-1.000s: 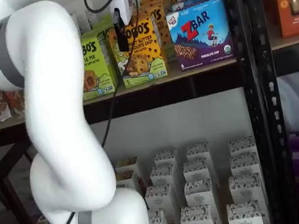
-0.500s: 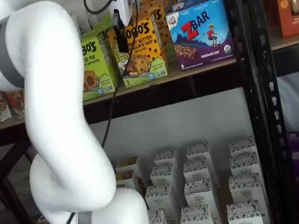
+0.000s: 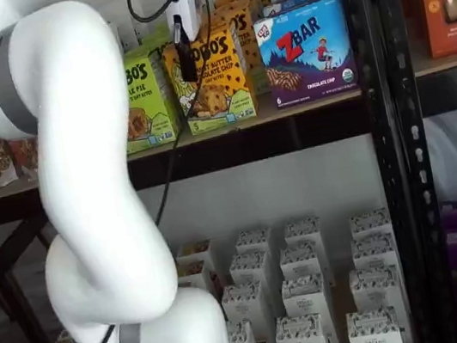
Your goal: Pick up the orange box on the top shelf, the fifth box from the left
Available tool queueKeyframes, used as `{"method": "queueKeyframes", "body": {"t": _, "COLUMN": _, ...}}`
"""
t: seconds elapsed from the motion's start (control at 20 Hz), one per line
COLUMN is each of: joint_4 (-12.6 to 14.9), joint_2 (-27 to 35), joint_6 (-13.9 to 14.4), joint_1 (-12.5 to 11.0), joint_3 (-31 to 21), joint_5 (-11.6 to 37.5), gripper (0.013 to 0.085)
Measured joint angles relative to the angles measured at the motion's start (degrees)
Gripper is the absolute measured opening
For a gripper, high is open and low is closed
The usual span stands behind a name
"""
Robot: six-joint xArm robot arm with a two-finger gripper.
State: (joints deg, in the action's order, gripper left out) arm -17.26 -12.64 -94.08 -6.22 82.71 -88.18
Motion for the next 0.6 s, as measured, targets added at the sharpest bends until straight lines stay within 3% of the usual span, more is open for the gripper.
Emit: {"method": "queueKeyframes", "body": {"t": 0.6, "joint_4": -0.2, "joint_2": -0.4, "joint_6": -0.1, "joint_1": -0.1, "joint_3": -0.7, "joint_5": 0.8, "gripper": 0.0610}}
